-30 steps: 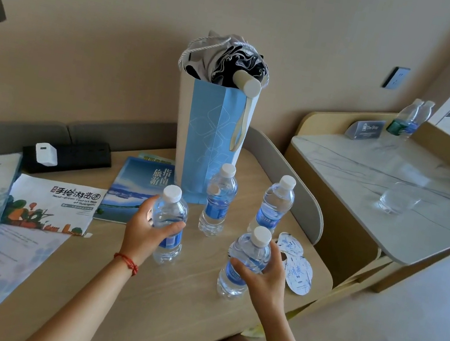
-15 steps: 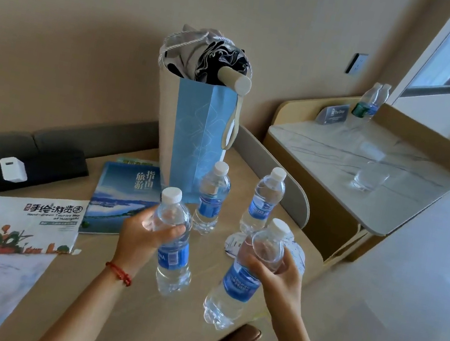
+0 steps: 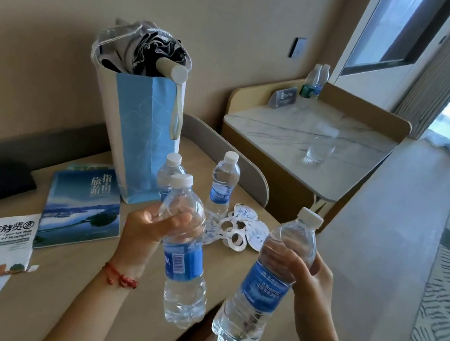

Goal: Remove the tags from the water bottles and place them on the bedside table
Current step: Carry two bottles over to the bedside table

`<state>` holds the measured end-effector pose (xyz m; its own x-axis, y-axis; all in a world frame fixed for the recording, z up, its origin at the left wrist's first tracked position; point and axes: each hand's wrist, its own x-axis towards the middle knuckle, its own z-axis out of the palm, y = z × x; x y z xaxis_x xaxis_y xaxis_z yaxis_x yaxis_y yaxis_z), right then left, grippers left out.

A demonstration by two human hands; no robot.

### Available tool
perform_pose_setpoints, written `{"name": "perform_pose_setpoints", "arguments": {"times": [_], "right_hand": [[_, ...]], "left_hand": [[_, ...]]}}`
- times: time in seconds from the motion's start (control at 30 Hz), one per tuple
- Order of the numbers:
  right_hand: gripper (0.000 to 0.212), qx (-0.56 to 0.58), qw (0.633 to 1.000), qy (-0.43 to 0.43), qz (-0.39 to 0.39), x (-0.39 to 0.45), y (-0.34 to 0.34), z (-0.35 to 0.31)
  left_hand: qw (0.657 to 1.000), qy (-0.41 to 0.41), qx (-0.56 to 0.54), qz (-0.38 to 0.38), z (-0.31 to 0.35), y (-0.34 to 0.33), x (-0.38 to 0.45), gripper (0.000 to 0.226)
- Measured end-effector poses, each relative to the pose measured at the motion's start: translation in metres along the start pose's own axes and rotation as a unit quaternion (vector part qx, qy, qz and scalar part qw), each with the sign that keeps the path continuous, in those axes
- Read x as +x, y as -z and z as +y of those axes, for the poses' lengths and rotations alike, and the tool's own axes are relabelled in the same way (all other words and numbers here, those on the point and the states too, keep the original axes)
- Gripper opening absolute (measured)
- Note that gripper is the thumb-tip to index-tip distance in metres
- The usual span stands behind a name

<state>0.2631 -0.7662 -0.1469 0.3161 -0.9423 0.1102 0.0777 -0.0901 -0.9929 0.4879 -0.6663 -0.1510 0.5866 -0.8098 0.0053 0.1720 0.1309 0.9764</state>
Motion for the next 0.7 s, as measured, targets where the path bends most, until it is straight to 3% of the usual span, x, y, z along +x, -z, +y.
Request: {"name": "perform_pose_setpoints", "arguments": {"times": [0.27,0.7], "right_hand": [[0.053,-0.017,0.998,0.02,0.057,-0.017,0.084,-0.016],[0.046,-0.017,0.992,0.018,0.125,-0.065,0.275,-0.038]], "left_hand": [[0.999,-0.009,0.011,-0.046,-0.007,-0.082,-0.018,0.043],[0.991,-0.022,0.055,-0.117,-0.04,-0.266,-0.092,0.037]]}}
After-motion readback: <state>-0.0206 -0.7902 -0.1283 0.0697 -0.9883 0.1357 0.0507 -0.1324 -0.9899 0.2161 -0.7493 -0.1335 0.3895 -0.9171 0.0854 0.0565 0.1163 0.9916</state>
